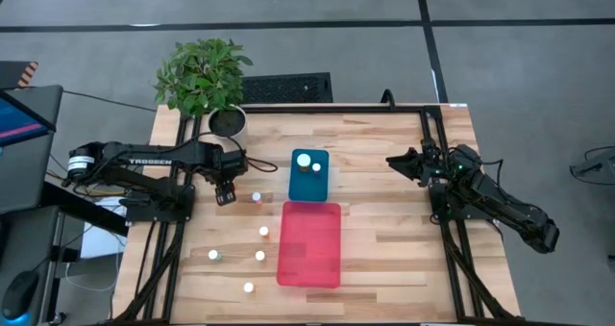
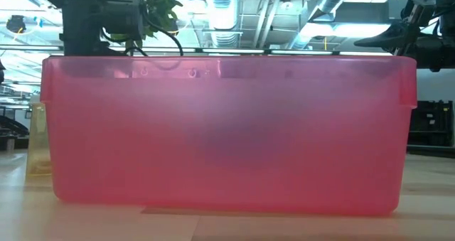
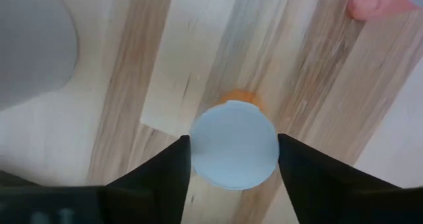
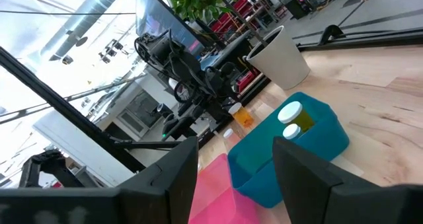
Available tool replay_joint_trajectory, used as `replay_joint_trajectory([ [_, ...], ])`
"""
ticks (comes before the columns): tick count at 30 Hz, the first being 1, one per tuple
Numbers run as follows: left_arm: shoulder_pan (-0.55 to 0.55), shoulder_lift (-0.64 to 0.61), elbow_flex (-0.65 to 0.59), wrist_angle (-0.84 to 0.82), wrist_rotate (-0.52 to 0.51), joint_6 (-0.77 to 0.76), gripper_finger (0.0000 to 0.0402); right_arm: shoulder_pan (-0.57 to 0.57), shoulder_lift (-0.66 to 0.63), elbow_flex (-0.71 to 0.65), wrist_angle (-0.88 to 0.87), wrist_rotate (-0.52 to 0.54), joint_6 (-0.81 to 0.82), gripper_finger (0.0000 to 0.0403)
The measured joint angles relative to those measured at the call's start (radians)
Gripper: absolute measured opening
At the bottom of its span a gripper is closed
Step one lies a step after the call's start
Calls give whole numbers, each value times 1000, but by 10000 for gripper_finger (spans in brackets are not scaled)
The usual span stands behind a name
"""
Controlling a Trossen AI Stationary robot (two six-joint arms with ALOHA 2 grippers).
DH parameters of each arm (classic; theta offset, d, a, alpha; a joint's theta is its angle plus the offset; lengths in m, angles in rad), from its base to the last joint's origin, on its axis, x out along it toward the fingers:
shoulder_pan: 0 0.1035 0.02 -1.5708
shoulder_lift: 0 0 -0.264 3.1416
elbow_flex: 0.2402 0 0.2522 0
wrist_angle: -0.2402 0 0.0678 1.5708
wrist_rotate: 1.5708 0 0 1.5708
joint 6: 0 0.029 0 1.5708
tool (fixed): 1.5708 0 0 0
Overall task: Pick and place medicine bottles into bin by pill shape (circle, oval)
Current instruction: Put the large orange capsule bottle into the blue bin
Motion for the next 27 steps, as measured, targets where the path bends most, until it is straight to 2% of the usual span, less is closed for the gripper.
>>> replay_joint_trajectory([
  [11,0,0,7,6,-6,-12,170,0,0,0,0,0,0,205],
  [17,0,0,7,5,-8,-13,170,0,0,0,0,0,0,205],
  [22,0,0,7,5,-6,-13,199,0,0,0,0,0,0,205],
  [27,0,0,7,6,-3,-13,254,0,0,0,0,0,0,205],
])
